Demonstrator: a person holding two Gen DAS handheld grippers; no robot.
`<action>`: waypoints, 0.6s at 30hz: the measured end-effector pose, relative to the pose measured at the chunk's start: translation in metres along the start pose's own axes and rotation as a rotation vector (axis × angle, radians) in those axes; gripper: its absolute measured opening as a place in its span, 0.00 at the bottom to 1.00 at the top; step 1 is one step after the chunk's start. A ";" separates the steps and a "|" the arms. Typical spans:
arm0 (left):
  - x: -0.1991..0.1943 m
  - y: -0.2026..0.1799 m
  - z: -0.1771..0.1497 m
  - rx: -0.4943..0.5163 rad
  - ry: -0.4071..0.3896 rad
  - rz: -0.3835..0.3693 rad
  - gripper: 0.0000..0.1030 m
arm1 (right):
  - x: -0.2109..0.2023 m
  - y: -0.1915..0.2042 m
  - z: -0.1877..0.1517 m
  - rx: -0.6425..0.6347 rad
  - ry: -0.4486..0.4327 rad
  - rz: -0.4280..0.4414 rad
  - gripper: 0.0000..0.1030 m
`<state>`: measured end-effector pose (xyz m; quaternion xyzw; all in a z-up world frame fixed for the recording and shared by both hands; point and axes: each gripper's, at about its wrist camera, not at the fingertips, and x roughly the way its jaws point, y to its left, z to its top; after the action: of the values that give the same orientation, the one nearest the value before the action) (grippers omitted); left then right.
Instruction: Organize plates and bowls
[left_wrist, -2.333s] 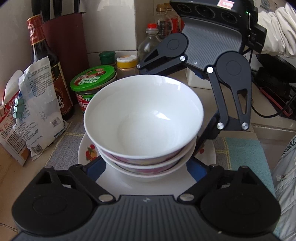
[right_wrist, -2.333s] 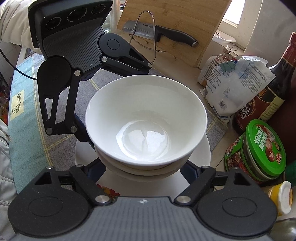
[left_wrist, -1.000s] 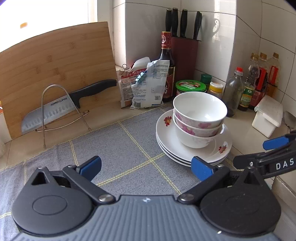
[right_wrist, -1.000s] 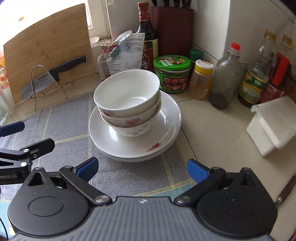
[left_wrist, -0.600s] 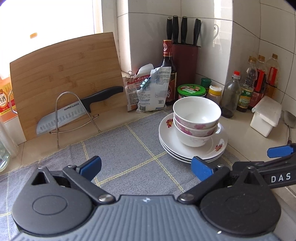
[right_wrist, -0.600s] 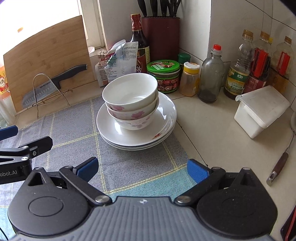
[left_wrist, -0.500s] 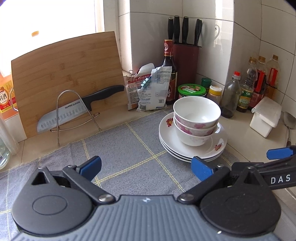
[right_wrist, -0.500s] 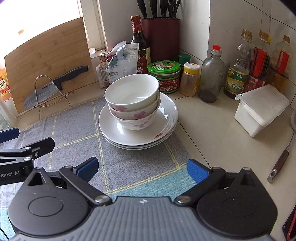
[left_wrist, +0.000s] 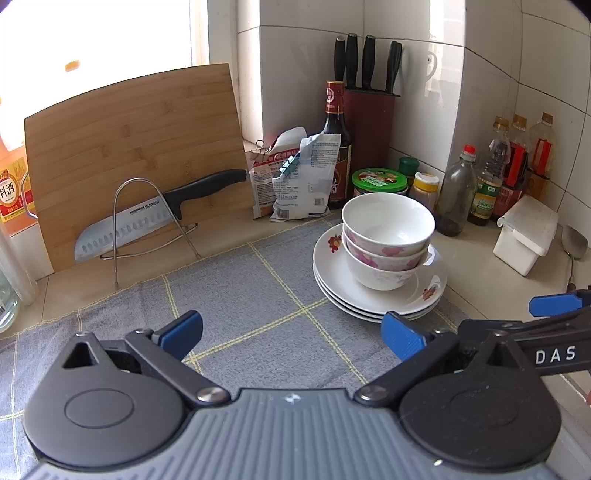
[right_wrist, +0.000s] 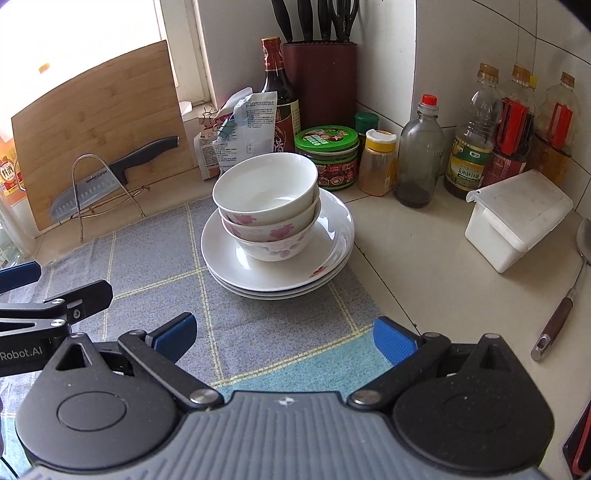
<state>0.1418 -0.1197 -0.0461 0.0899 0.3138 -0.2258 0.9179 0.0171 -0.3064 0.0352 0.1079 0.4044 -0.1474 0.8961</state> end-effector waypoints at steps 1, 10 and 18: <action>0.000 0.000 0.000 0.001 0.000 0.000 0.99 | 0.000 0.000 0.000 0.001 0.000 0.000 1.00; -0.001 0.000 0.000 0.001 -0.001 -0.001 0.99 | -0.001 -0.001 0.002 0.001 -0.006 0.001 1.00; -0.001 0.000 0.001 0.000 -0.003 -0.003 0.99 | -0.001 -0.002 0.003 -0.002 -0.009 -0.003 1.00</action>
<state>0.1415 -0.1198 -0.0450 0.0890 0.3124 -0.2273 0.9180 0.0176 -0.3086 0.0379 0.1057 0.4005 -0.1490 0.8979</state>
